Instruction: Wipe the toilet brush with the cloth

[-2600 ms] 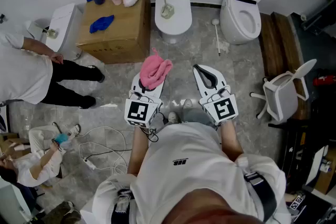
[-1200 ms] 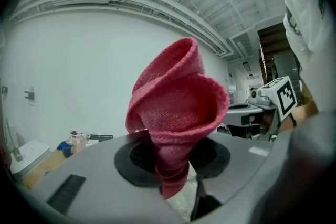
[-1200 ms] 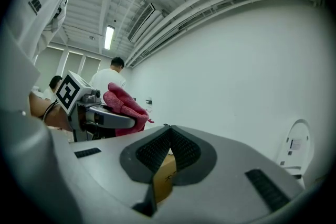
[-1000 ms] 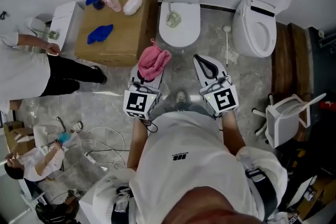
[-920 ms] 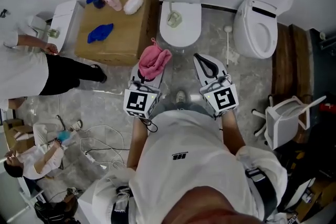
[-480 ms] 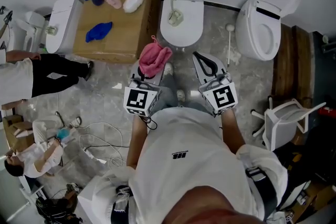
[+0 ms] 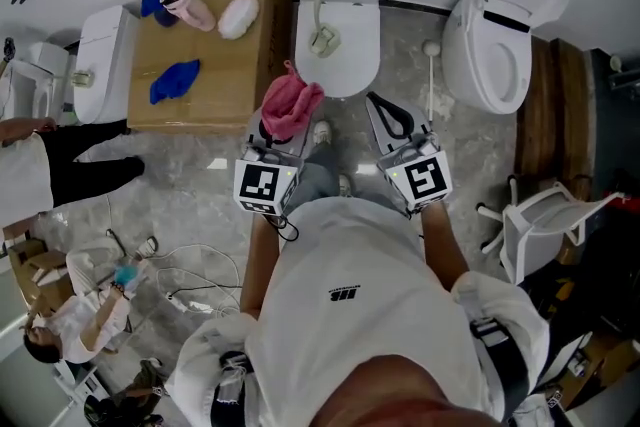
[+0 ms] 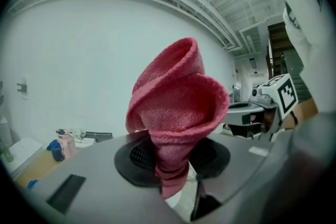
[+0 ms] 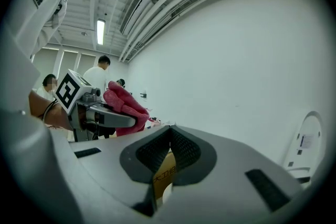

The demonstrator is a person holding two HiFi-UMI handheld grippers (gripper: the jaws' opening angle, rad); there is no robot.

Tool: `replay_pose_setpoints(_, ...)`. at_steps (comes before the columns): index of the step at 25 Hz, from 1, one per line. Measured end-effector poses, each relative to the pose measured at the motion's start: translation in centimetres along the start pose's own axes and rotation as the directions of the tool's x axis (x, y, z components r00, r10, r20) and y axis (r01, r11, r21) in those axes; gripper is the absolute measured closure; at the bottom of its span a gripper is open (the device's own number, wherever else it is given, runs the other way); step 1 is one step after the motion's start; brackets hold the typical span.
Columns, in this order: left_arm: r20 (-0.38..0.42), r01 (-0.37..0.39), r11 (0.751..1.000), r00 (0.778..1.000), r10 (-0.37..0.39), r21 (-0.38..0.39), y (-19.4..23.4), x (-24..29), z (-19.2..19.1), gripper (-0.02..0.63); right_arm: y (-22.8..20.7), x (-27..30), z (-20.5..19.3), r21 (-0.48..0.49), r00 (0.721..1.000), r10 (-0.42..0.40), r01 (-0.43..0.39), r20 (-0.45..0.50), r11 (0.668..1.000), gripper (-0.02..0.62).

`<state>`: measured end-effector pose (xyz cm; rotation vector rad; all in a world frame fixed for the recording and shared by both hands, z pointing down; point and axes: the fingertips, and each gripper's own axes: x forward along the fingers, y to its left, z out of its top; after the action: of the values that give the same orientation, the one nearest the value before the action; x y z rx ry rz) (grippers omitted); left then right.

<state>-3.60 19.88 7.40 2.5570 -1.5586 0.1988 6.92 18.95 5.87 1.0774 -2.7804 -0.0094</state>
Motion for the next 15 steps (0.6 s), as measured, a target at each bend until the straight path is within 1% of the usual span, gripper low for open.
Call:
replay_pose_setpoints(3, -0.004, 0.013, 1.0, 1.0, -0.013, 0.005, 2.1, 2.6, -0.8, 0.47, -1.5, 2.6, -0.9, 0.01, 1.0, -0.01, 0.01, -0.021, 1.0, 0.6)
replay_pose_setpoints(8, -0.054, 0.027, 0.999, 0.998, -0.025, 0.021, 6.2, 6.6, -3.6, 0.471, -3.3, 7.2, -3.2, 0.032, 0.997, -0.033, 0.035, -0.065, 0.999, 0.6)
replay_pose_setpoints(15, -0.125, 0.048, 0.999, 0.991, -0.05, -0.016, 11.3, 11.3, -8.3, 0.47, -5.8, 13.0, -8.7, 0.077, 0.985, -0.079, 0.092, -0.151, 0.993, 0.598)
